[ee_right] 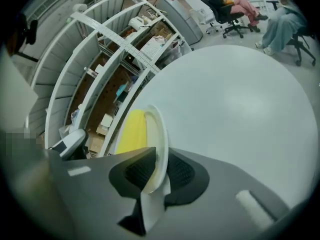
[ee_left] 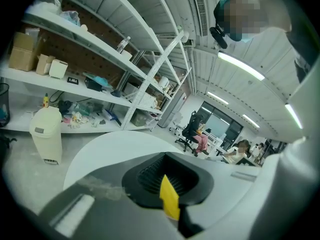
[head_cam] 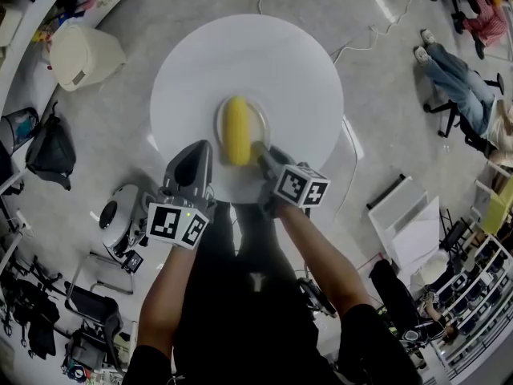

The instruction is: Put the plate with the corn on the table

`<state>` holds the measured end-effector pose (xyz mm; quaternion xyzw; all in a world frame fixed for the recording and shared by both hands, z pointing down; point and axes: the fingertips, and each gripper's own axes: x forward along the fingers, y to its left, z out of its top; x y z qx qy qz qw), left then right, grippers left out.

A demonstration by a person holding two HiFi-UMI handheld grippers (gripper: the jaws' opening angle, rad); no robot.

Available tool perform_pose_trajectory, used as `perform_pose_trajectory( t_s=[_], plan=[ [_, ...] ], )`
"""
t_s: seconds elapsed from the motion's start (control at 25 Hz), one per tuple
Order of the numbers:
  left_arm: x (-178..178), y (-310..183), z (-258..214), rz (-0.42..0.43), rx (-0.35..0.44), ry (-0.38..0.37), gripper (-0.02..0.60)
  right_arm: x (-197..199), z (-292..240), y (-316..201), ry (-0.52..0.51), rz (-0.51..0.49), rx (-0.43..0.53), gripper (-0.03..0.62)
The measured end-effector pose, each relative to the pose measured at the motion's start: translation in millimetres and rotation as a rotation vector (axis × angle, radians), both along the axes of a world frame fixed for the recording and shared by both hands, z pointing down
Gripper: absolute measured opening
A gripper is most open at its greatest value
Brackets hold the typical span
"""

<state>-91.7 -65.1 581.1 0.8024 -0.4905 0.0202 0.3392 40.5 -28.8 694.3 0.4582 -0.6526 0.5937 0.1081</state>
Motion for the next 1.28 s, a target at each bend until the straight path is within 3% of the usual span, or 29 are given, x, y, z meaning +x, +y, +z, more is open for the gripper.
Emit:
perform_pose_trajectory(
  t_s=[0.36,0.8,0.96,1.28],
  plan=[
    [1,-1,2,0.006,-0.005,0.001,0.003,-5,-2,-1,0.124,-0.097,0.035,0.098],
    [4,3,2,0.020,-0.009,-0.002,0.003,-3,-3,1,0.159,-0.171,0.036,0.109],
    [5,3,2,0.024,-0.011,0.000,0.003,2,-4,0,0.168,-0.155,0.033,0.143],
    [3,3,4,0.023,-0.015,0.007,0.003,5,-5,-3,0.170,-0.120,0.025,0.147]
  ],
)
